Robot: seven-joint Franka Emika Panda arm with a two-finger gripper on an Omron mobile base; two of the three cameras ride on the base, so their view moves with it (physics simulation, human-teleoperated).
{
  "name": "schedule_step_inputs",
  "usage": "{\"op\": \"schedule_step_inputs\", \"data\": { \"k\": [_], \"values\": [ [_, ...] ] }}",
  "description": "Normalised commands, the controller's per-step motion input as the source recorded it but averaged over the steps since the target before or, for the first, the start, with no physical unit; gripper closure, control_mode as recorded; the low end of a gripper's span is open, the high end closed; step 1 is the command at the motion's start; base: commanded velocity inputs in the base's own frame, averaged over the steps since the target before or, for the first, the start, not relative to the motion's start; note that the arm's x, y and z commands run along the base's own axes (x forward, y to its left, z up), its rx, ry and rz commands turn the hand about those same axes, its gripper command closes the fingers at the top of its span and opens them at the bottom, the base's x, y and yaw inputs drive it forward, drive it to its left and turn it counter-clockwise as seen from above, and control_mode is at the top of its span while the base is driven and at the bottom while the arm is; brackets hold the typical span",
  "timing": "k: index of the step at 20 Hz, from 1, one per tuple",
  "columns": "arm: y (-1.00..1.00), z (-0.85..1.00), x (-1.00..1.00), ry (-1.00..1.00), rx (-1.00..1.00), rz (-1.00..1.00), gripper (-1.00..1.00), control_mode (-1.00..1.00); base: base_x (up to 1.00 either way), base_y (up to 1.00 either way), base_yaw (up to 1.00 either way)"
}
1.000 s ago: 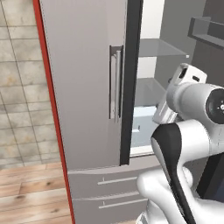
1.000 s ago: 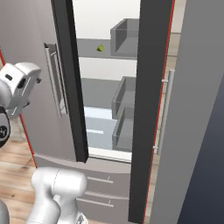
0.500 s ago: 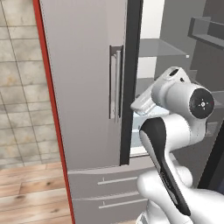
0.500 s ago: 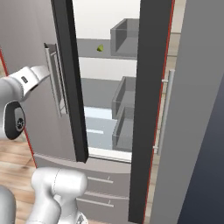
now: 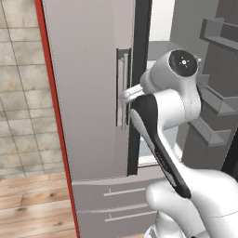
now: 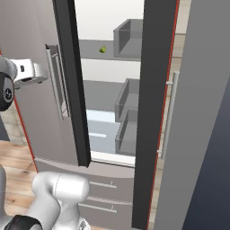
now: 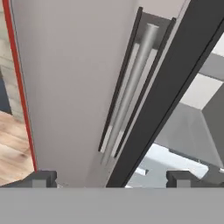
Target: There is a bowl on the dining counter. Grab a lemon wedge from the fridge and place it in the bowl. Then get the liquor bottle and glass cup from the cabinet and place them next to the bowl.
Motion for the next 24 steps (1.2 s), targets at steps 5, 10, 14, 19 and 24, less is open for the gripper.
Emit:
{"op": "schedule_step_inputs", "data": {
  "k": [5, 10, 14, 19, 24],
  "values": [
    [0.11, -0.05, 0.15, 0.38, 0.14, -0.17, -1.00, -1.00, 0.00, 0.00, 0.00],
    [0.05, -0.35, 0.36, 0.05, 0.12, -0.20, -1.00, -1.00, 0.00, 0.00, 0.00],
    [0.00, -0.31, 0.31, -0.09, 0.01, -0.23, -1.00, -1.00, 0.00, 0.00, 0.00],
    [0.00, -0.15, 0.30, -0.13, 0.00, -0.17, -1.00, -1.00, 0.00, 0.00, 0.00],
    [-0.07, -0.01, 0.66, -0.01, 0.01, -0.04, -1.00, -1.00, 0.00, 0.00, 0.00]
  ]
}}
